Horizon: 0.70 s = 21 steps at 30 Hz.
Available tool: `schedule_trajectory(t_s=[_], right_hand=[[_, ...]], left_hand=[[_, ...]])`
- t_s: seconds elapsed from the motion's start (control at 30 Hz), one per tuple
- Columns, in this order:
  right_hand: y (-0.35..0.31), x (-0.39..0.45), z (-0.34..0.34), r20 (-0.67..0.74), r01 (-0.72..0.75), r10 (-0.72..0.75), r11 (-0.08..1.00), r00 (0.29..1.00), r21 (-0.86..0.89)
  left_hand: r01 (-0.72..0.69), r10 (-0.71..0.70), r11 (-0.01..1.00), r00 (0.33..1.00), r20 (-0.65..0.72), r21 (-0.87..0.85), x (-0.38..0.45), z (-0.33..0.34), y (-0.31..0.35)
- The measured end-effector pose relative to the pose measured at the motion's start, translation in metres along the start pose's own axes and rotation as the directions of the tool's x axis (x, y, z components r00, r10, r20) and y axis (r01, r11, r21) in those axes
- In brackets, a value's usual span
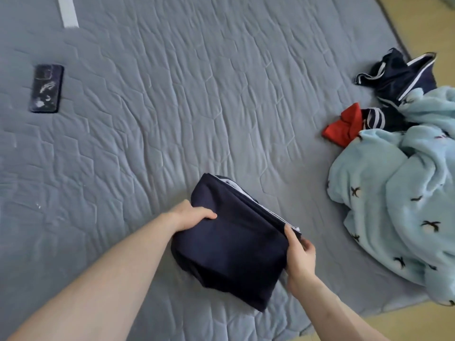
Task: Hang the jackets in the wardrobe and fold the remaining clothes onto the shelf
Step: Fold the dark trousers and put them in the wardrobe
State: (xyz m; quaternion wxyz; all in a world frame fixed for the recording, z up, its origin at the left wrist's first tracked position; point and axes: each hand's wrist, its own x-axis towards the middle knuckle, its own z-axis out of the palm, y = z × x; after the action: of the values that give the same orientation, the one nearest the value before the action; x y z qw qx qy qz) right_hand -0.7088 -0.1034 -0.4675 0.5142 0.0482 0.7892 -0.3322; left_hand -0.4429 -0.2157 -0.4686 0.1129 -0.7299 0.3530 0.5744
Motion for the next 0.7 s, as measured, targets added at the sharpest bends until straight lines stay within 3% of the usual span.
schedule_trajectory(t_s=[0.17, 0.47, 0.7], right_hand=[[0.014, -0.001, -0.007, 0.247, 0.123, -0.028, 0.917, 0.969, -0.380], [-0.057, -0.129, -0.042, 0.345, 0.257, -0.130, 0.900, 0.930, -0.353], [-0.137, -0.298, -0.052, 0.574, 0.421, -0.152, 0.828, 0.805, -0.371]], left_hand=[[0.020, -0.028, 0.964, 0.999, -0.026, -0.266, -0.028, 0.032, -0.036], [-0.097, 0.057, 0.822, 0.995, -0.088, -0.561, -0.197, 0.003, -0.061], [-0.287, 0.112, 0.682, 0.950, -0.292, -0.673, -0.396, -0.056, -0.077]])
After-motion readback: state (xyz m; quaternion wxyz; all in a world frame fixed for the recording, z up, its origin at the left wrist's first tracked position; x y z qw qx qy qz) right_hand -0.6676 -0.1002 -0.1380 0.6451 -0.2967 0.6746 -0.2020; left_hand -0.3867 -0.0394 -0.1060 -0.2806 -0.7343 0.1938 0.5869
